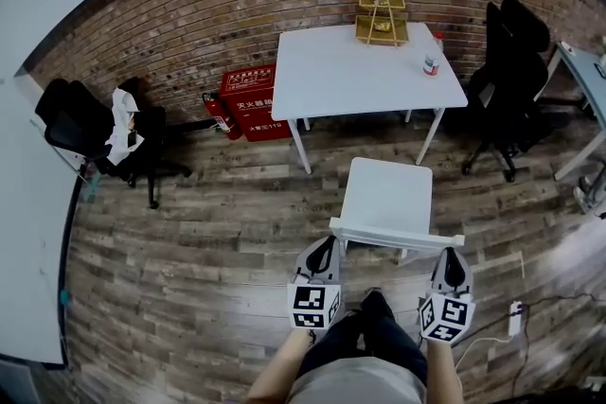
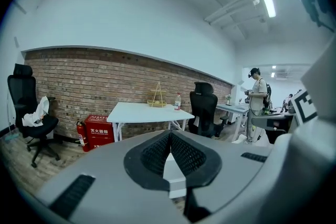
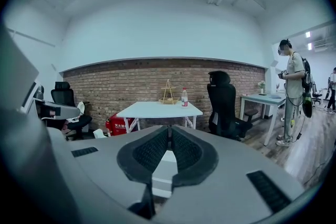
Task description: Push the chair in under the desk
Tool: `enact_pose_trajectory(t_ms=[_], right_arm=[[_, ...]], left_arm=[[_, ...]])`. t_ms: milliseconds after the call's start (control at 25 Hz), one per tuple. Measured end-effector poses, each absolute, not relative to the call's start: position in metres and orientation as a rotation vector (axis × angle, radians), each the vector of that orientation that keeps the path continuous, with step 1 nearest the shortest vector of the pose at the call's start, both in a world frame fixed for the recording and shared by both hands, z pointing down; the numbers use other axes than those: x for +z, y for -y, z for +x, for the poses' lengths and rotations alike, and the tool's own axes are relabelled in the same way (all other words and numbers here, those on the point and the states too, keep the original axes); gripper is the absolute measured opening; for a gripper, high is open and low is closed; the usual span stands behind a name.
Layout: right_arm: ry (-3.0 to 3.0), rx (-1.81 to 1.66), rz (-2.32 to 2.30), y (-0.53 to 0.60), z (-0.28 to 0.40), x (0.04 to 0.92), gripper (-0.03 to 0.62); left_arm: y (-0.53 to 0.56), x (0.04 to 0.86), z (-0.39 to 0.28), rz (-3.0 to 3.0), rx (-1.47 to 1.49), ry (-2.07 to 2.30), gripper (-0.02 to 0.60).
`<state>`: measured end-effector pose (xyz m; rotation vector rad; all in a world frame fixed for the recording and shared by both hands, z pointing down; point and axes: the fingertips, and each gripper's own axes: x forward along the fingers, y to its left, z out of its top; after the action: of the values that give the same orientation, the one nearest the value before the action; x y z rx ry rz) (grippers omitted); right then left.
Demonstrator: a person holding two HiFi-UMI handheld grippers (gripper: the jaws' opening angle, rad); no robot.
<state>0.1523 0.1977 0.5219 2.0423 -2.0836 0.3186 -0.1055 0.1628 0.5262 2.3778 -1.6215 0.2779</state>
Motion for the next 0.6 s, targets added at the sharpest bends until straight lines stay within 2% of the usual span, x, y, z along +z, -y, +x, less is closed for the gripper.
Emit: enact_pose_trajectory(t_ms=[600], right_arm=[[2.099,0.293,1.93,-0.16,0.214,0.539,0.017]], left_arm=[[-0.135,0.549,-0.095,2.362,0.407,1.651,0.015]])
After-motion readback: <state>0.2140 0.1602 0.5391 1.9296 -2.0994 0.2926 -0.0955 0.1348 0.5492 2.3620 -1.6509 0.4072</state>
